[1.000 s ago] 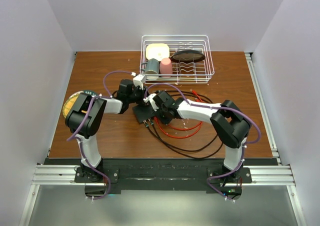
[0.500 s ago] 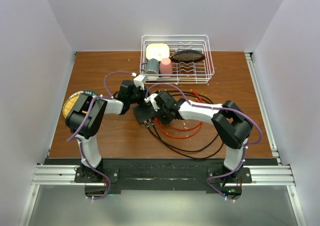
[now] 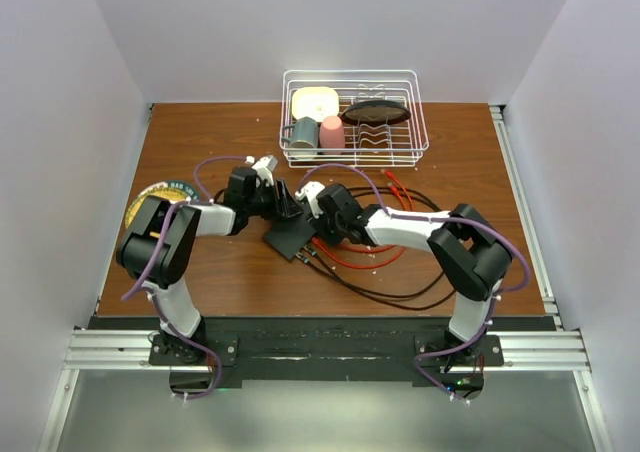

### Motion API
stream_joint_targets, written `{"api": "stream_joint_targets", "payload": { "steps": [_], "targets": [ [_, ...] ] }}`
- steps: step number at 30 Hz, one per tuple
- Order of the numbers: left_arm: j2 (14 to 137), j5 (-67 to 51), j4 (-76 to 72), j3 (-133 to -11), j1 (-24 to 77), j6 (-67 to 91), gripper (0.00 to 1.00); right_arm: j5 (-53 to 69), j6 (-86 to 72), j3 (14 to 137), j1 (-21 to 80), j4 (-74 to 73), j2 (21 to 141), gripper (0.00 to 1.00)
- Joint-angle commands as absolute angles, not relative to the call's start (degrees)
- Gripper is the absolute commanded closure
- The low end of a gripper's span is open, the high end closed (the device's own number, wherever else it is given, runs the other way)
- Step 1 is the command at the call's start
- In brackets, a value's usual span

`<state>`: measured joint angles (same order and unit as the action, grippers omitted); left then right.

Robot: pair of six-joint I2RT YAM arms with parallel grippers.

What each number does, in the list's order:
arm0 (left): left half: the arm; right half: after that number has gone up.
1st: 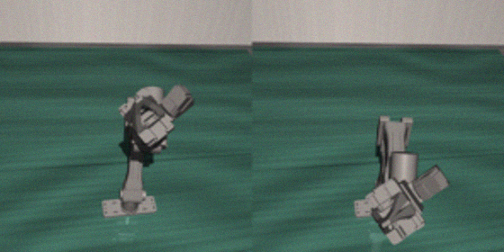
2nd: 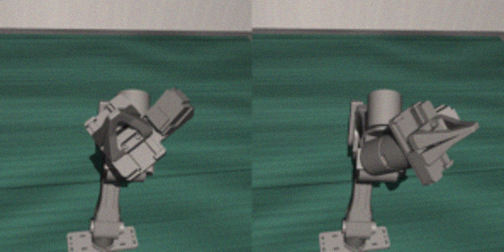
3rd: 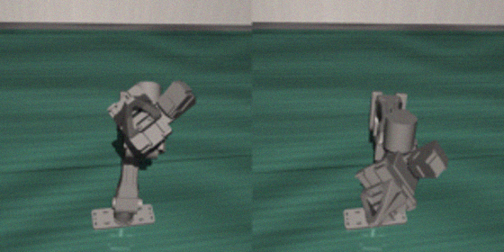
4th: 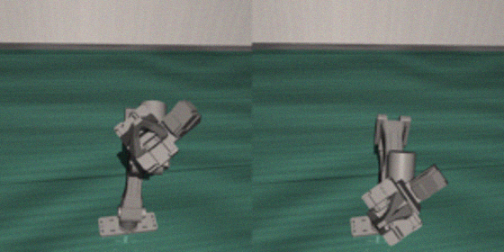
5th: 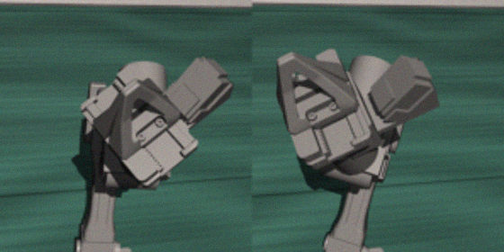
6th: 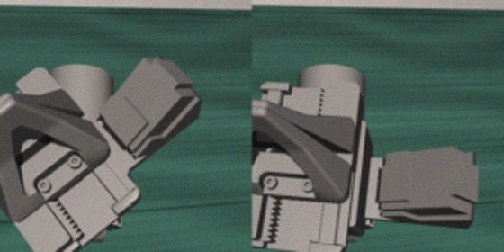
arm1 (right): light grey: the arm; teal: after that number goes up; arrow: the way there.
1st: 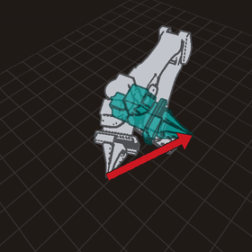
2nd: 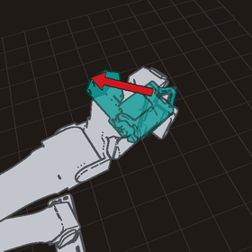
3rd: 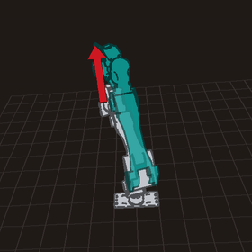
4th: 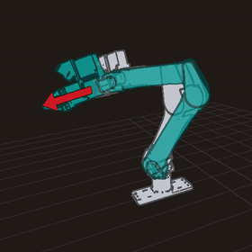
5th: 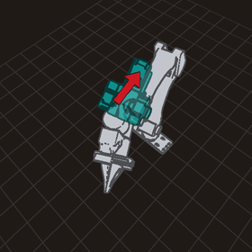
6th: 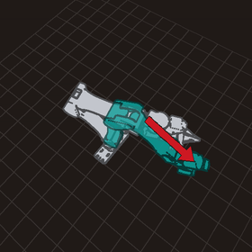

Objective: Insert the plug into the switch port

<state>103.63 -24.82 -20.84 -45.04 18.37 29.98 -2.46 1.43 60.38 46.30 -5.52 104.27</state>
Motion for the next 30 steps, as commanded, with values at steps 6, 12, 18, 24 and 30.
{"api": "stream_joint_targets", "payload": {
  "steps": [6,12,18,24,30],
  "targets": [
    [101.2,-17.4,-5.3,-40.2,18.8,36.3,0.34,-8.4,1.3,59.2,45.2,0.6,100.8,0.48],
    [94.8,-12.0,-4.3,-40.4,18.5,35.6,0.18,-11.0,0.5,58.2,45.2,-2.1,94.9,0.31],
    [84.1,-11.2,-6.1,-40.4,18.5,30.0,0.05,-12.6,-1.7,57.6,45.2,-3.3,86.3,0.03],
    [75.3,-9.8,-4.6,-43.5,18.6,26.3,0.00,-13.4,-1.9,59.5,45.2,-5.6,78.3,0.01],
    [70.4,-9.4,-2.4,-47.1,18.6,24.4,0.00,-12.0,-2.9,59.2,45.3,-6.1,71.6,0.01]
  ]
}}
